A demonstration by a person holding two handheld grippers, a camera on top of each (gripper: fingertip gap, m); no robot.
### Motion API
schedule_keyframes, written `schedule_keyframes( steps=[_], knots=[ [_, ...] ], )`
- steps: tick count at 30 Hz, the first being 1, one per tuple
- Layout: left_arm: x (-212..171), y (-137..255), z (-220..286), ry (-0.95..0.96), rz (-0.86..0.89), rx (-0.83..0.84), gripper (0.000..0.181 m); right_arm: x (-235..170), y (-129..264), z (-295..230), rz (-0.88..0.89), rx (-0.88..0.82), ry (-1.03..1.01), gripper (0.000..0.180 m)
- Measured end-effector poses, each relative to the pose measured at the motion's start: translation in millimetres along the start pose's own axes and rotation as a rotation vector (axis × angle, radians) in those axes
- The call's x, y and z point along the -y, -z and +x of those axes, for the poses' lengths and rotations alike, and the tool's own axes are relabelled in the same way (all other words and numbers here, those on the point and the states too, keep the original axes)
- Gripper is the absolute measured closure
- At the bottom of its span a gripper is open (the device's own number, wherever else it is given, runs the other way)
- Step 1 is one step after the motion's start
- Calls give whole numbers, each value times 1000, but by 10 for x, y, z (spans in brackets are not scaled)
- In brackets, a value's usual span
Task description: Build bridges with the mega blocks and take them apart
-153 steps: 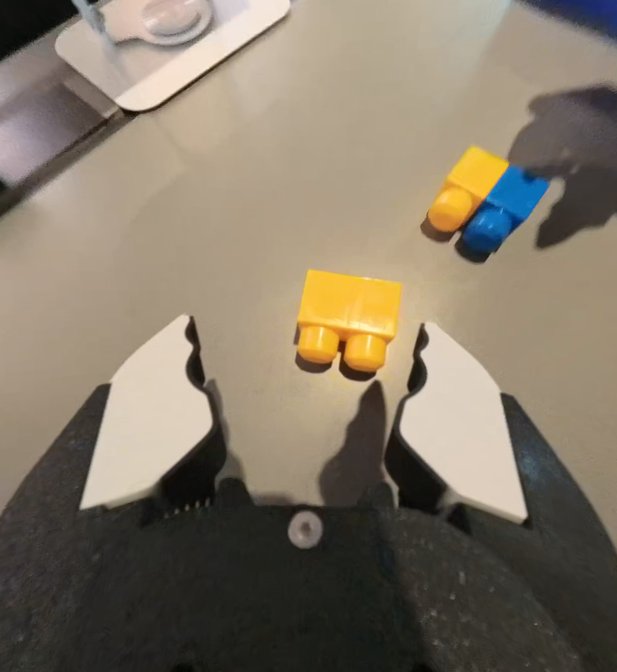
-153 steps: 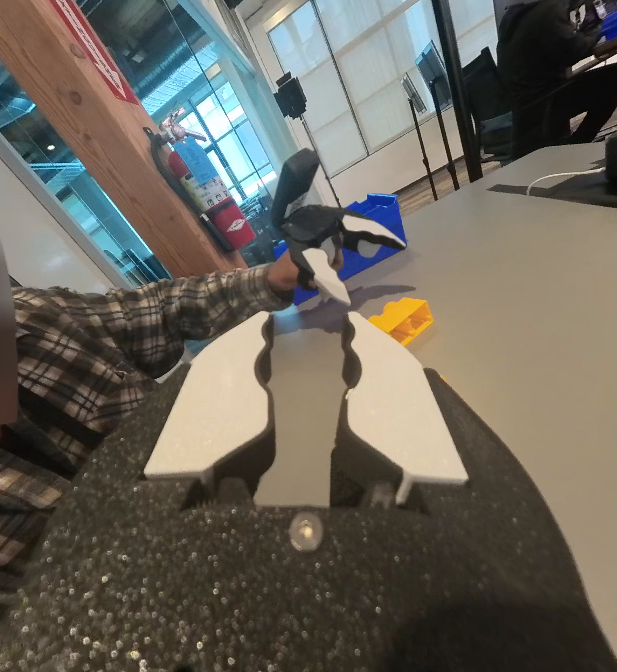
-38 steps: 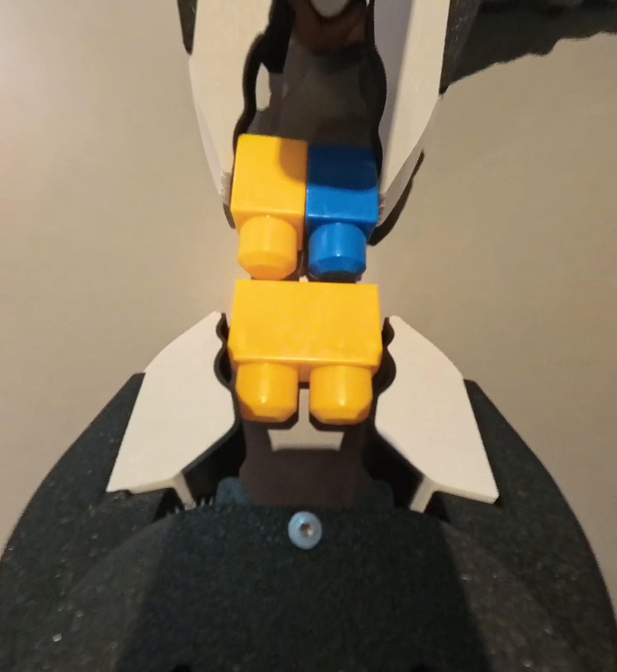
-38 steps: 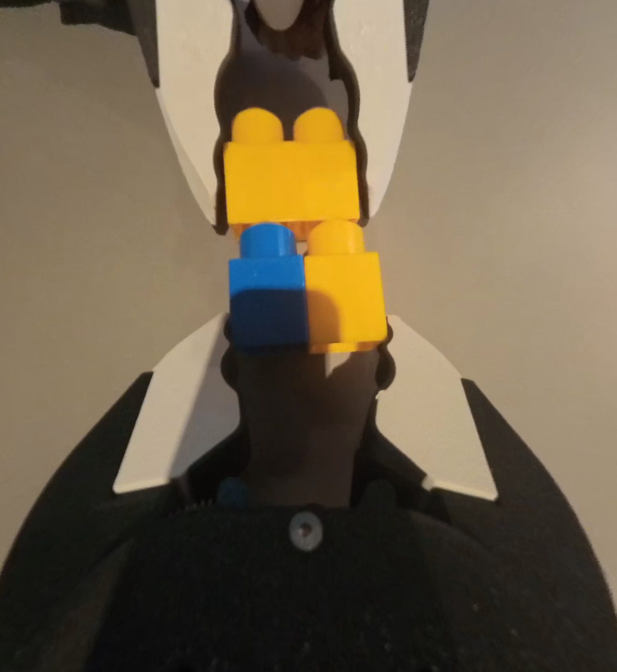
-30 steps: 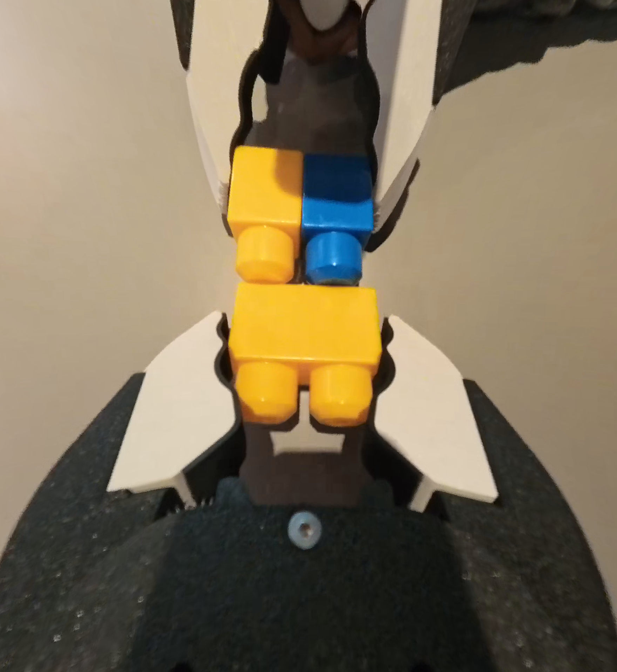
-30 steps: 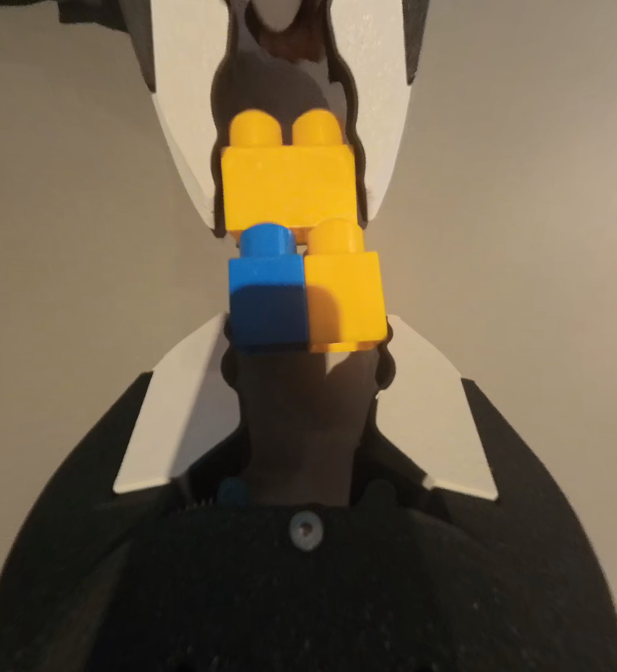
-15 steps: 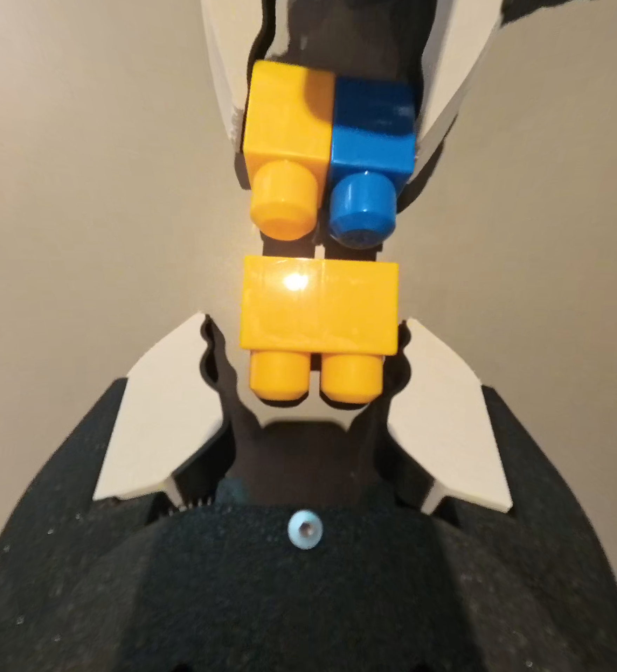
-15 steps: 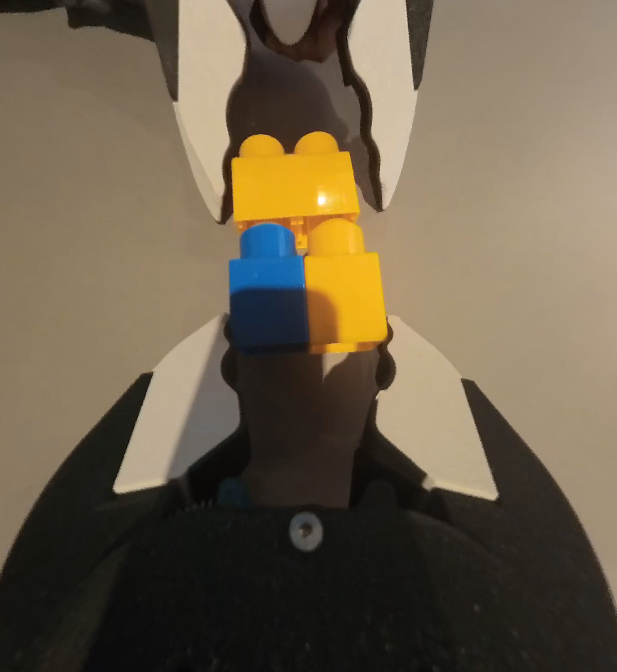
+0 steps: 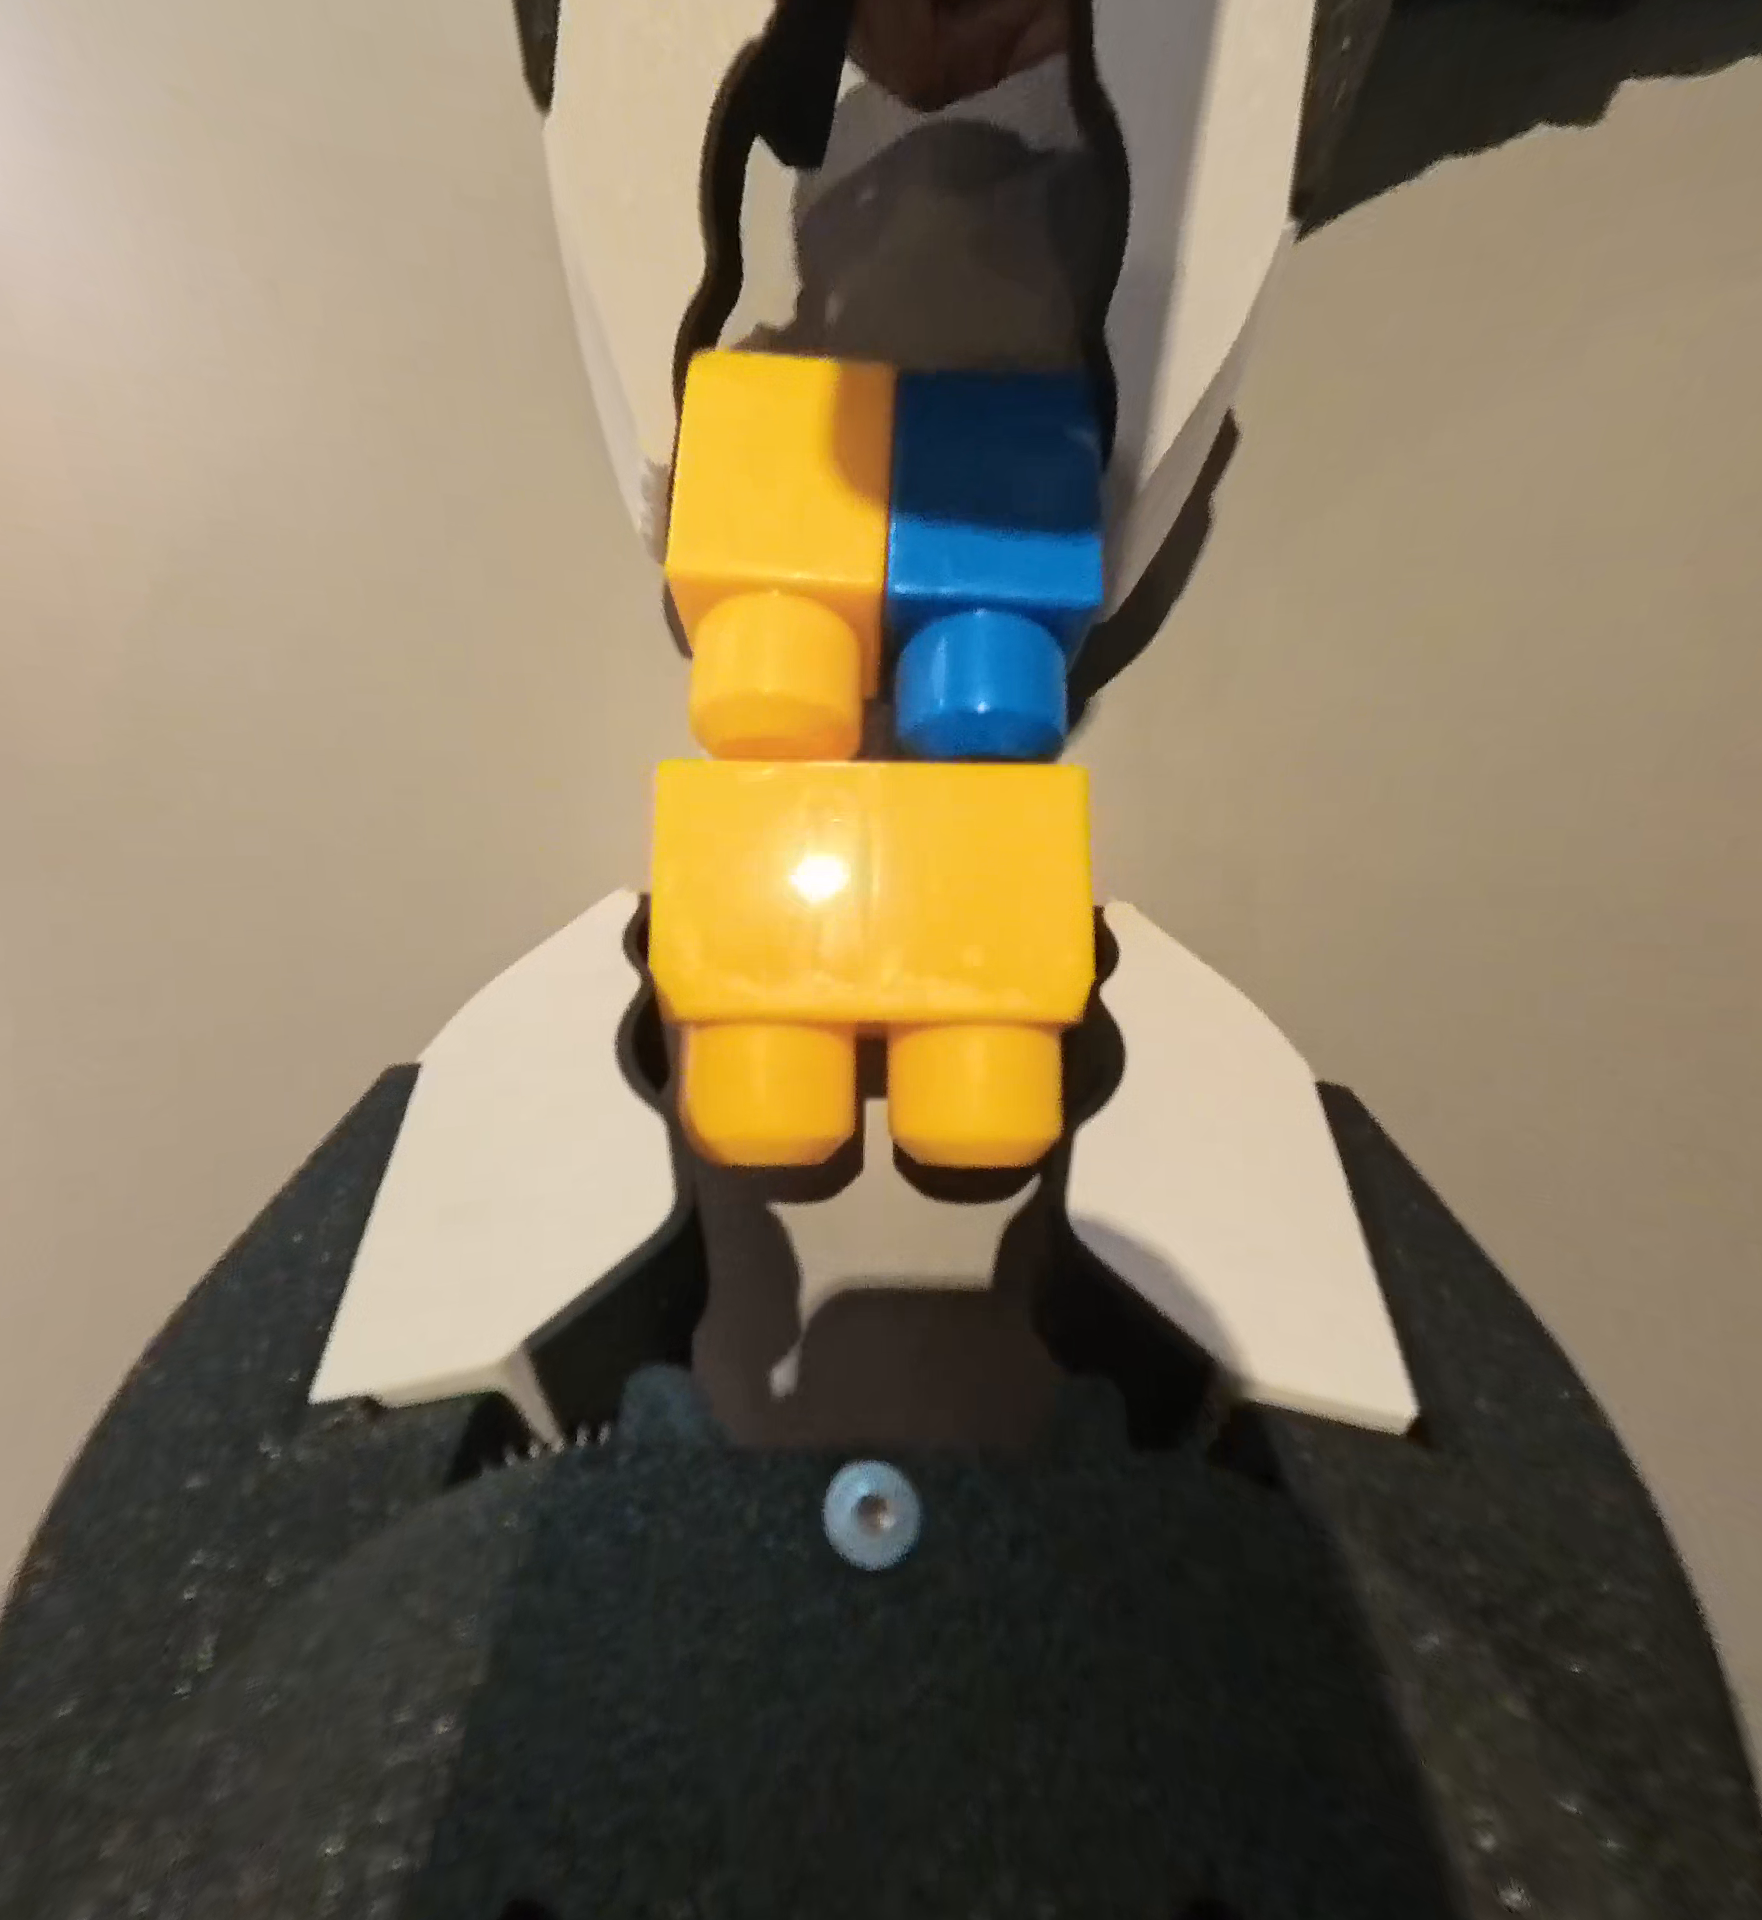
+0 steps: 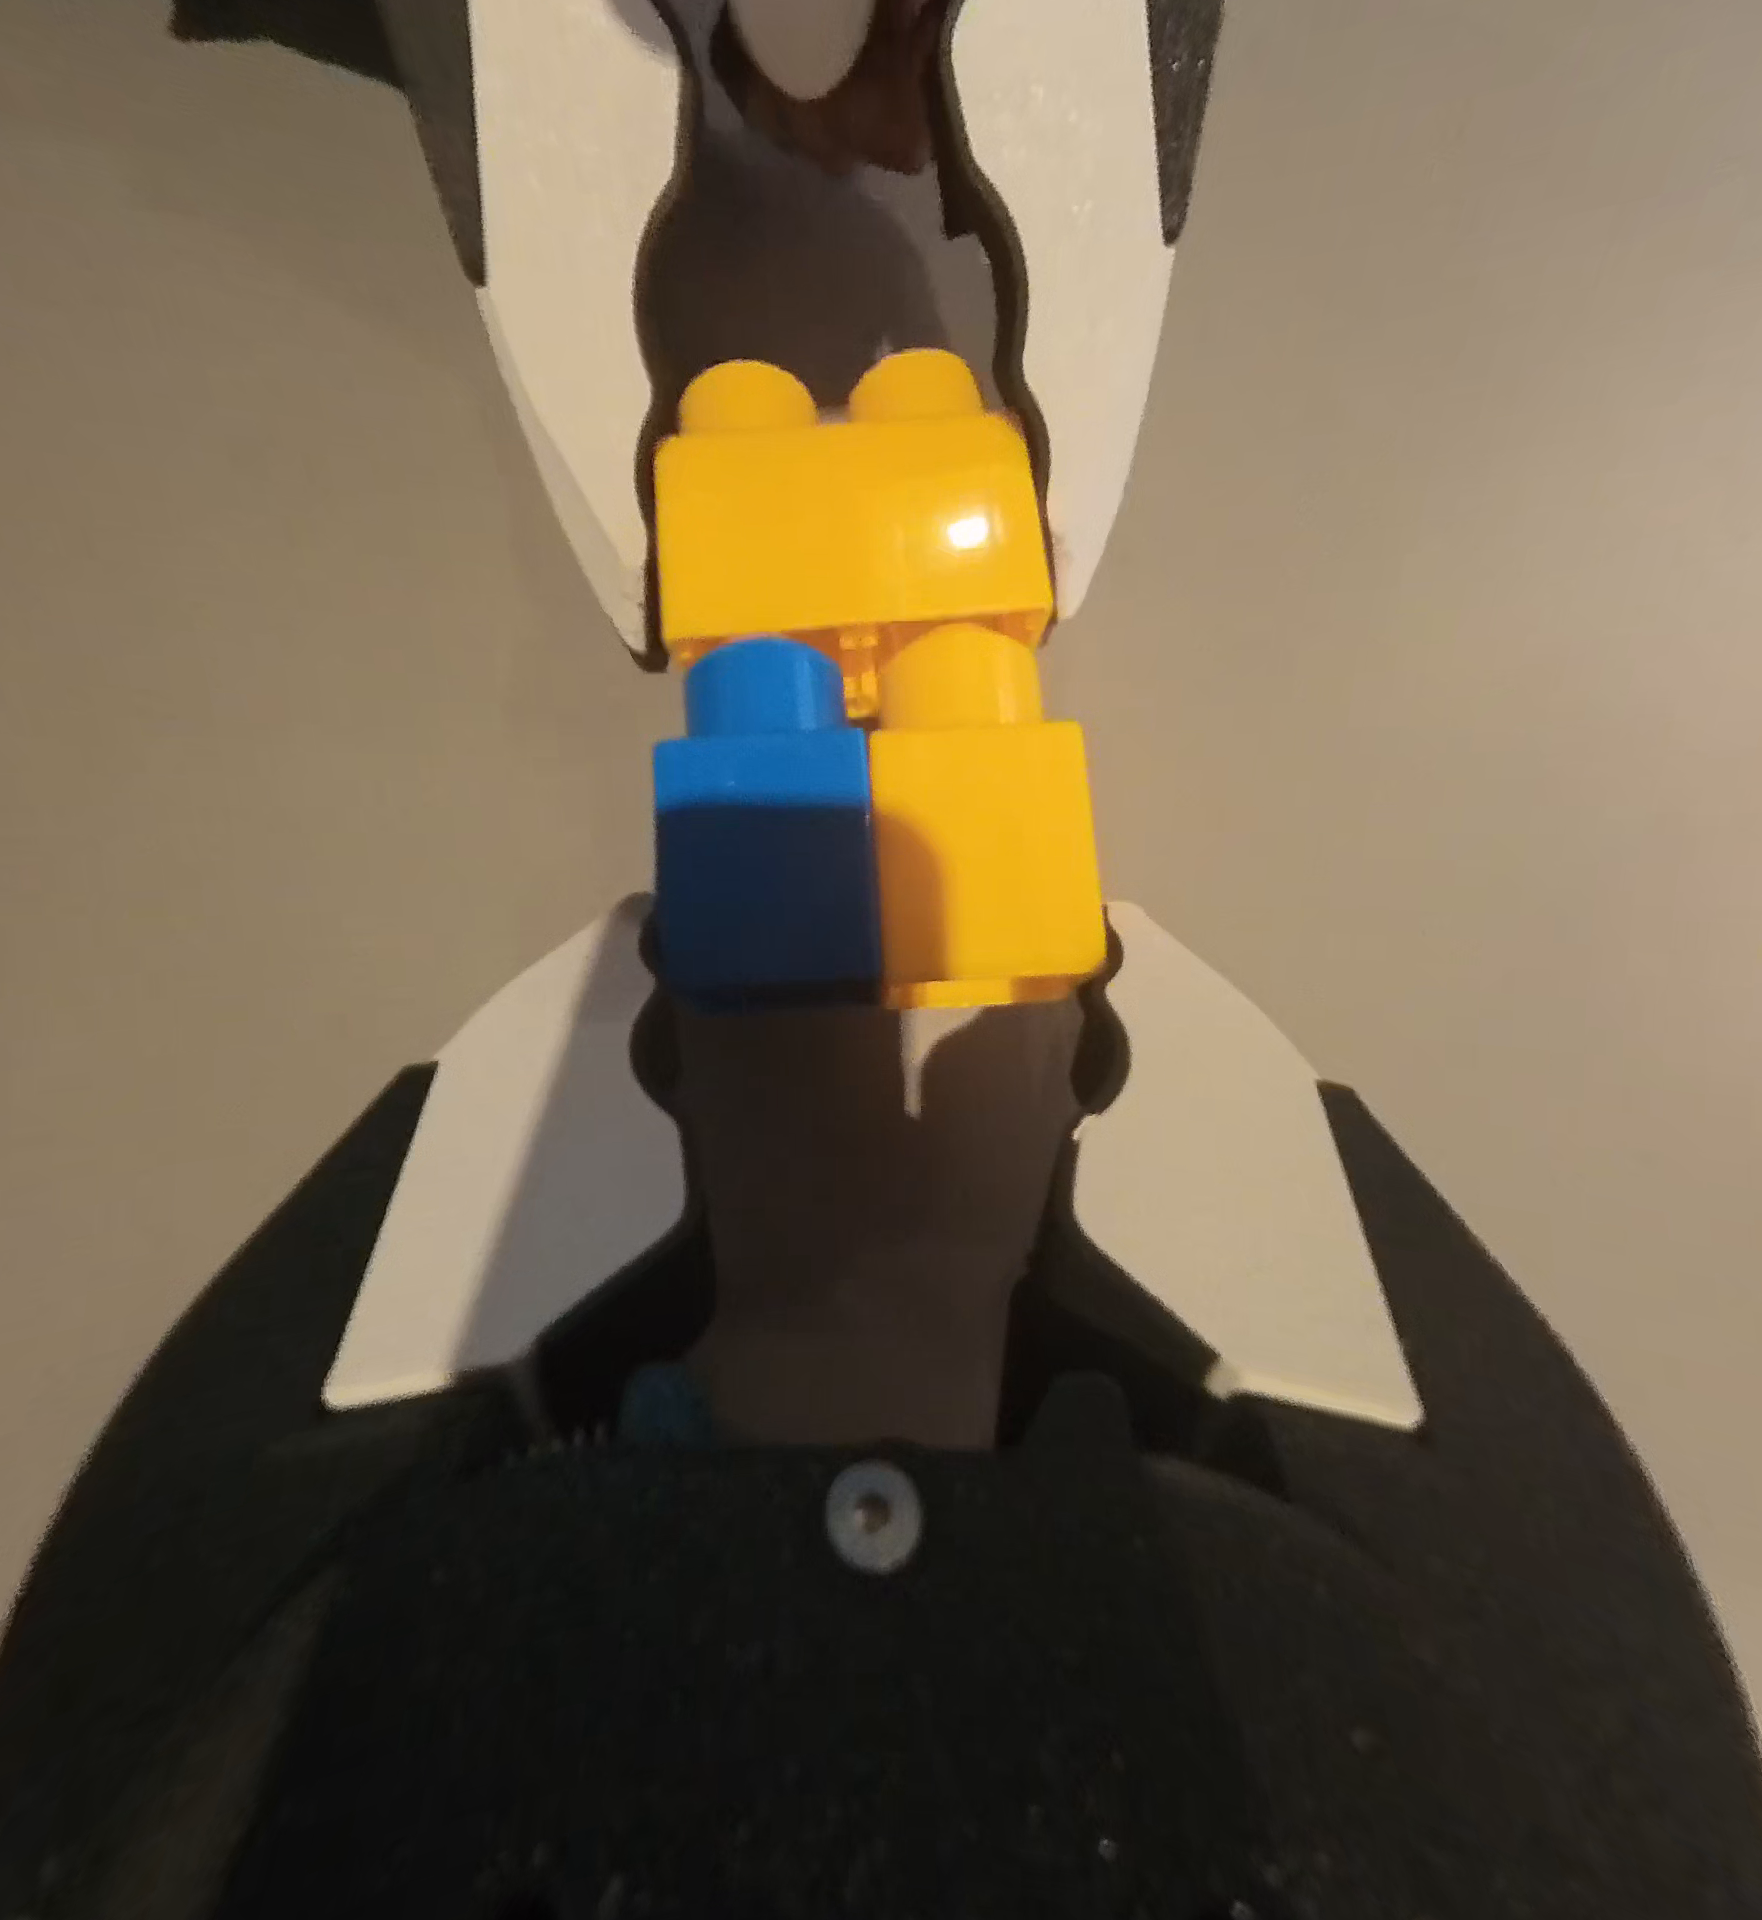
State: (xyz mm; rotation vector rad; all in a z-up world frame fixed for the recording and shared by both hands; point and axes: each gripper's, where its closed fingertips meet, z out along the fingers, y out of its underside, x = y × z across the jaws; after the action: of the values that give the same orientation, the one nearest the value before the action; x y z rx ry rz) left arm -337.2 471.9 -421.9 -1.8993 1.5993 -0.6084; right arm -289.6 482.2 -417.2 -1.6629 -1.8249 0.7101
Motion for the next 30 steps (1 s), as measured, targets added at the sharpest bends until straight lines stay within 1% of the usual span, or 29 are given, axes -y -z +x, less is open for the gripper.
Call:
schedule_keyframes(
  steps=[5,13,18,21,24,30],
  knots=[
    [108,4,48,-1,67,-21,103,21,-13,-36,5,6,25,105],
    [327,135,91,-20,193,-16,104,191,92,-68,89,6,47,105],
    [252,86,94,-41,107,10,104,163,89,-74,29,-20,76,105],
    [232,39,108,-39,85,4,104,118,52,-89,-6,-12,72,105],
    [164,-8,88,-60,18,29,105,77,6,-77,-52,-35,90,105],
    [142,-23,53,-43,14,33,105,75,-30,-60,-59,-30,54,105]
  ],
)
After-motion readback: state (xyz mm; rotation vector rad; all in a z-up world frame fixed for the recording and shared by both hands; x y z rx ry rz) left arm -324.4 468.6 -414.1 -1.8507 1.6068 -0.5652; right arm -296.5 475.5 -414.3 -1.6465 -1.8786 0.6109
